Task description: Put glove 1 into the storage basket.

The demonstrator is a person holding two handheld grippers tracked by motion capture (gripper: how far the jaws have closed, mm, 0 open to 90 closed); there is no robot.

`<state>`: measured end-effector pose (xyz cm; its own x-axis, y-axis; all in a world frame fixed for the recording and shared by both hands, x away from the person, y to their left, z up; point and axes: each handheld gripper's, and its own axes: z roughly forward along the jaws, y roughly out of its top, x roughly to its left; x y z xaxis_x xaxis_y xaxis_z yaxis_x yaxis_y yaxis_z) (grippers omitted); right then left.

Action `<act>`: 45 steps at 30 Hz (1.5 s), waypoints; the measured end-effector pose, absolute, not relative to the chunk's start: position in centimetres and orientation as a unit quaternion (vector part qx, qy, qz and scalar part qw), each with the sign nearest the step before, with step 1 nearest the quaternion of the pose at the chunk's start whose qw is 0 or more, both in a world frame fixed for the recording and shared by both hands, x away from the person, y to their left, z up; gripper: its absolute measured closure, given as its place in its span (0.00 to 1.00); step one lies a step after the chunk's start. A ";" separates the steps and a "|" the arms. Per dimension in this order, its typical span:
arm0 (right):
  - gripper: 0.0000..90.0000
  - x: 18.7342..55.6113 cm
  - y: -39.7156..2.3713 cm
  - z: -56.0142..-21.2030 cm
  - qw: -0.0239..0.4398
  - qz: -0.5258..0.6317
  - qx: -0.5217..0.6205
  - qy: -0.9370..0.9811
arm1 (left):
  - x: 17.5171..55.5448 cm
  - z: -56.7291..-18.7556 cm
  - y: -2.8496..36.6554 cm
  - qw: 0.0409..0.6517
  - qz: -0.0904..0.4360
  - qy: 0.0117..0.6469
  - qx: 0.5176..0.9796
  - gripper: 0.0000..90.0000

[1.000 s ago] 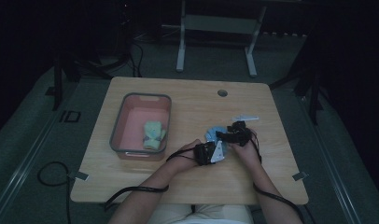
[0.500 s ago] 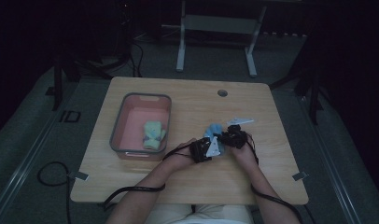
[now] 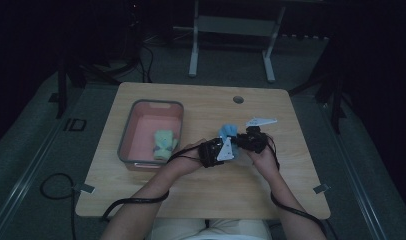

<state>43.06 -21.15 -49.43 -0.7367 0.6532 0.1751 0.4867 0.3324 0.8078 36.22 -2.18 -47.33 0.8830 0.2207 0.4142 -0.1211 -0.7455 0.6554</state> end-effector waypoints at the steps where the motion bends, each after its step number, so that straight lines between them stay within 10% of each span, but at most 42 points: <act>1: 0.86 43.0 -21.0 -49.2 0.091 0.458 0.350 0.812 | 36.1 -46.9 -2.0 0.354 0.241 0.026 0.903 0.91; 45: 0.87 44.5 -4.4 -43.4 0.071 0.486 0.246 0.836 | 34.5 -41.1 12.3 0.278 0.284 0.069 0.915 0.91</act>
